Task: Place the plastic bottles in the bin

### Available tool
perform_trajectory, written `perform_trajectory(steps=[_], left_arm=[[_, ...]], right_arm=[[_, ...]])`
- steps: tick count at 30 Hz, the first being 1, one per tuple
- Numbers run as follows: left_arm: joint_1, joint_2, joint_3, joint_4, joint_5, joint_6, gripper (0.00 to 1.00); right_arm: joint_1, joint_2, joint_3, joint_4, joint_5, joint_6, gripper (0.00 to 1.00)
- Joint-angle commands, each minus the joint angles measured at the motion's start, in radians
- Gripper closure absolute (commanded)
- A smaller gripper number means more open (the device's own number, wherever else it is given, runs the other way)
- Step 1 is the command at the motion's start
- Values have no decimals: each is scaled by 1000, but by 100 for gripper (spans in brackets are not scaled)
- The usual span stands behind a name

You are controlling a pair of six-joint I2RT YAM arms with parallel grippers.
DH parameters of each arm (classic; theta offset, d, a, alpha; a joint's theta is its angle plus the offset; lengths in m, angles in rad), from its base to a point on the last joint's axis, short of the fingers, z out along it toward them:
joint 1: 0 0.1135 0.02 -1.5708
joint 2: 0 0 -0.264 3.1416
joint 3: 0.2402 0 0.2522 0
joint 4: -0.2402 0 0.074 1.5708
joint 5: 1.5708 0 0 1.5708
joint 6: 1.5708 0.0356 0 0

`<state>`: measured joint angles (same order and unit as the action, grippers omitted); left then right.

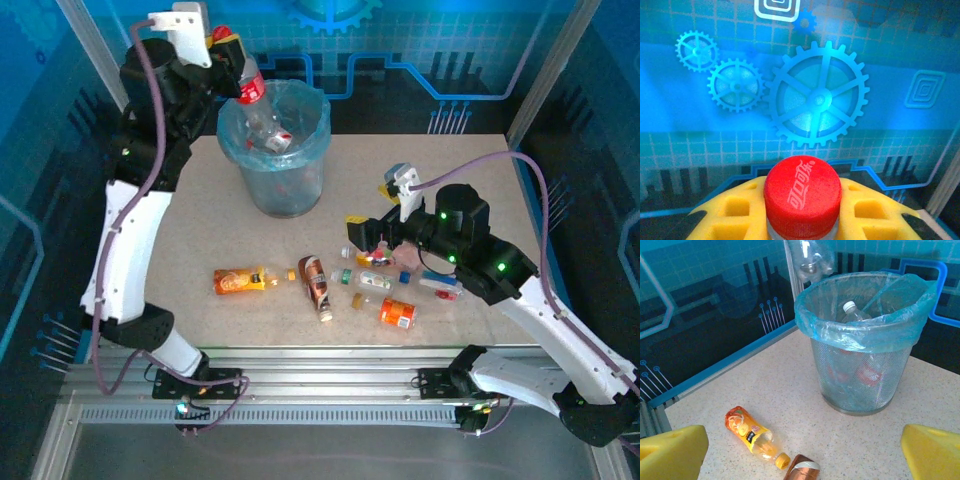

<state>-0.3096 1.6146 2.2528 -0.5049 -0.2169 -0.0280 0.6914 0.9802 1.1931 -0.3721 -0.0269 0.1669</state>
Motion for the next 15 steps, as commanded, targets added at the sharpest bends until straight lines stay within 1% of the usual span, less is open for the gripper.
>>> perform_trajectory(steps=[1, 4, 8, 15], left_arm=[[4, 109, 36, 10, -40, 136, 100], [11, 171, 44, -4, -67, 173, 100], [29, 222, 23, 2, -62, 174, 100], [56, 256, -59, 7, -53, 166, 100]], right_arm=[[-10, 7, 12, 33, -17, 20, 0], [-10, 19, 17, 29, -31, 24, 0], [-11, 39, 17, 27, -43, 28, 0], [-11, 61, 14, 45, -57, 21, 0]])
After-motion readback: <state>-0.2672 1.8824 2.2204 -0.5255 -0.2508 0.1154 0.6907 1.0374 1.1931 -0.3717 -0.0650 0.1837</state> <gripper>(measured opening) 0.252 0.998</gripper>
